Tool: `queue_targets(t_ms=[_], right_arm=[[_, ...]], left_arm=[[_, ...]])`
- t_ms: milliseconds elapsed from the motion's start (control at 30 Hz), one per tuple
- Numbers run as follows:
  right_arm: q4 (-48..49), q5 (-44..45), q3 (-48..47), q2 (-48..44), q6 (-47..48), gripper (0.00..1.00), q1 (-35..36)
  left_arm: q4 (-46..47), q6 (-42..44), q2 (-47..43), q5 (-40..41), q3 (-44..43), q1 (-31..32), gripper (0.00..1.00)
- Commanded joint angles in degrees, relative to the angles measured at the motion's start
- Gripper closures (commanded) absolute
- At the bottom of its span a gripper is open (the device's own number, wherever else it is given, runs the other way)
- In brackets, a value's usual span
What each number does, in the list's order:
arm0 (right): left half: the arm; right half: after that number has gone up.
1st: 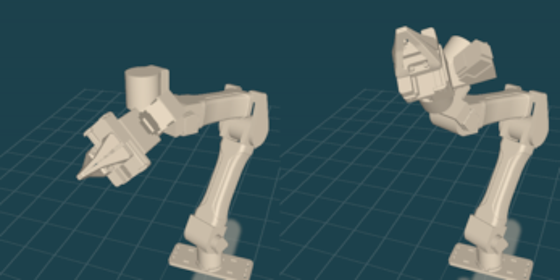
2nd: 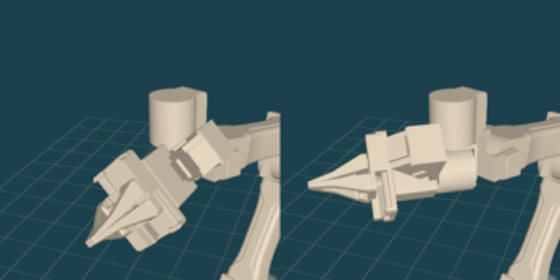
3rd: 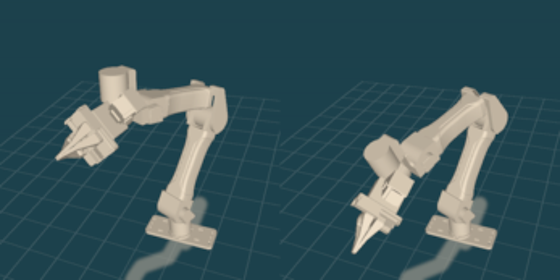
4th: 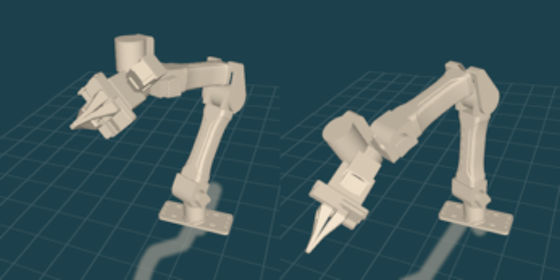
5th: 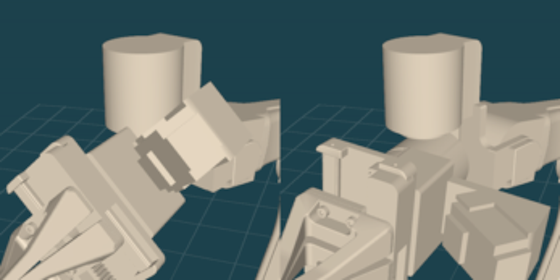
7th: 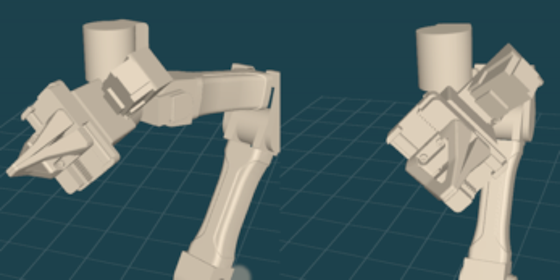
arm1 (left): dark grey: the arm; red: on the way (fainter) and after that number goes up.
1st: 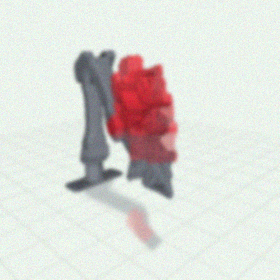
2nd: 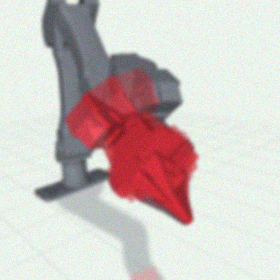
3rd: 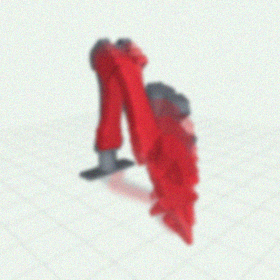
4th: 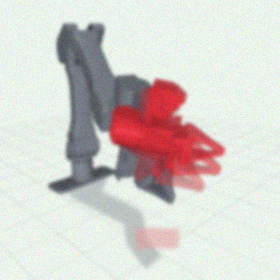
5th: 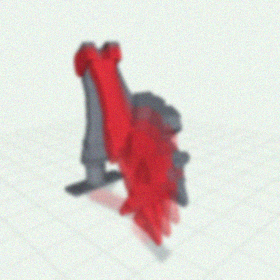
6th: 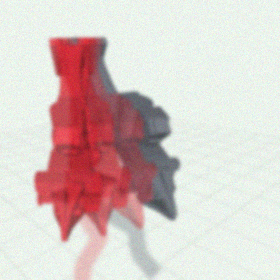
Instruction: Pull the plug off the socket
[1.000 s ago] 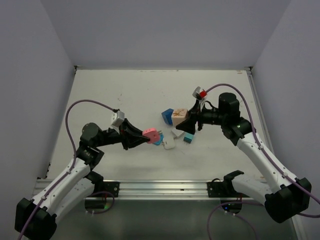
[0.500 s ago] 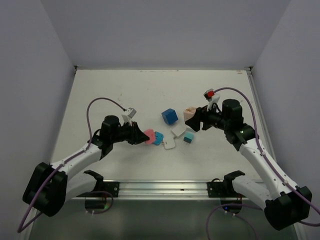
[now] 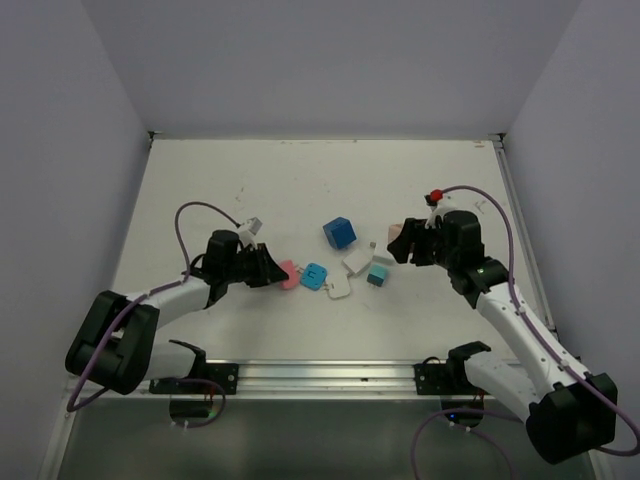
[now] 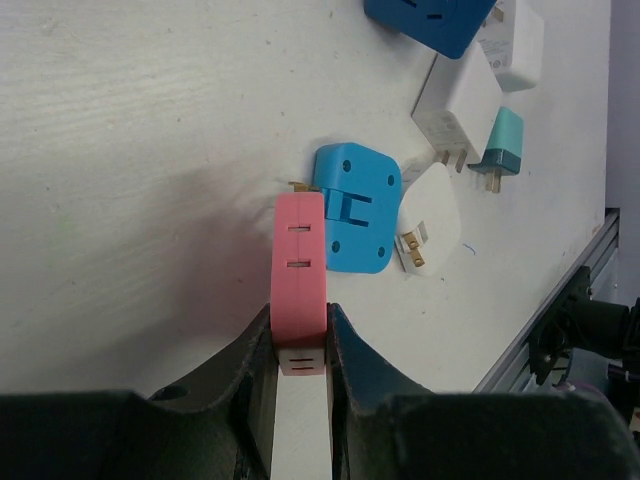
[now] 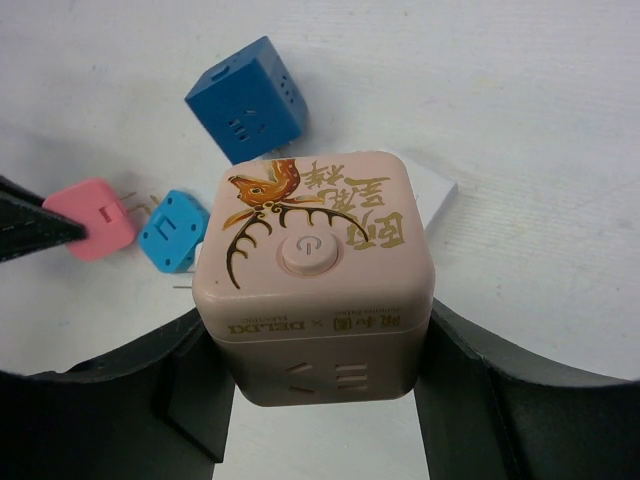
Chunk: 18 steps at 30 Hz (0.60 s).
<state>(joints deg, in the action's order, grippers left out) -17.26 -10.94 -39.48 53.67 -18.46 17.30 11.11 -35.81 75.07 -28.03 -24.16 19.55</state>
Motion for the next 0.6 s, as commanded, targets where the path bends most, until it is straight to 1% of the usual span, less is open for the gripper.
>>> queue_targets(t_ms=[0, 67, 100, 167, 200, 267, 300, 367, 400, 433, 467, 533, 567], right_arm=[[2.05, 4.52, 0.98, 0.64, -3.07, 1.0, -1.3], [2.49, 4.7, 1.6, 1.43, -3.86, 1.0, -2.09], [3.27, 4.79, 2.47, 2.13, -4.56, 1.0, -2.96], [3.98, 5.14, 4.05, 2.84, -5.79, 1.0, -4.37], [4.59, 4.88, 4.5, 3.54, -6.15, 1.0, -4.99], [5.21, 4.09, 5.73, 4.42, -7.64, 1.0, -6.83], [5.82, 3.3, 6.08, 5.3, -7.99, 1.0, -7.54], [6.18, 2.59, 6.96, 6.36, -9.31, 1.0, -9.29], [6.96, 1.37, 7.31, 6.88, -9.58, 1.0, -9.91], [7.49, 0.66, 7.58, 8.11, -9.93, 1.0, -10.53], [7.85, -0.04, 8.02, 8.9, -10.8, 1.0, -11.75], [9.17, -1.88, 8.28, 11.62, -11.33, 1.0, -12.55], [9.52, -2.15, 8.28, 12.68, -12.12, 1.0, -13.16]], left_arm=[[3.82, -3.3, -0.1, 0.52, 1.66, -1.0, 0.83], [4.26, -3.74, -0.1, 0.44, 2.89, -1.36, 0.78], [4.88, -3.83, -0.1, 0.35, 3.24, -1.53, 0.73], [5.32, -4.35, -0.01, 0.17, 4.21, -1.53, 0.67], [5.41, -4.44, -0.1, 0.08, 4.3, -1.62, 0.62], [5.5, -4.62, -0.01, -0.27, 4.74, -1.62, 0.58], [5.5, -4.7, -0.18, -0.36, 4.74, -1.71, 0.53], [5.5, -4.88, -0.36, -0.79, 4.74, -1.71, 0.49], [5.32, -4.97, -0.53, -0.88, 4.74, -1.71, 0.43], [5.23, -5.06, -0.97, -0.97, 4.74, -1.8, 0.41], [4.8, -5.06, -1.15, -1.15, 4.74, -1.8, 0.34], [4.09, -5.23, -2.46, -1.06, 4.56, -1.8, 0.29], [3.05, -5.15, -3.08, -0.8, 4.56, -1.8, 0.24]])
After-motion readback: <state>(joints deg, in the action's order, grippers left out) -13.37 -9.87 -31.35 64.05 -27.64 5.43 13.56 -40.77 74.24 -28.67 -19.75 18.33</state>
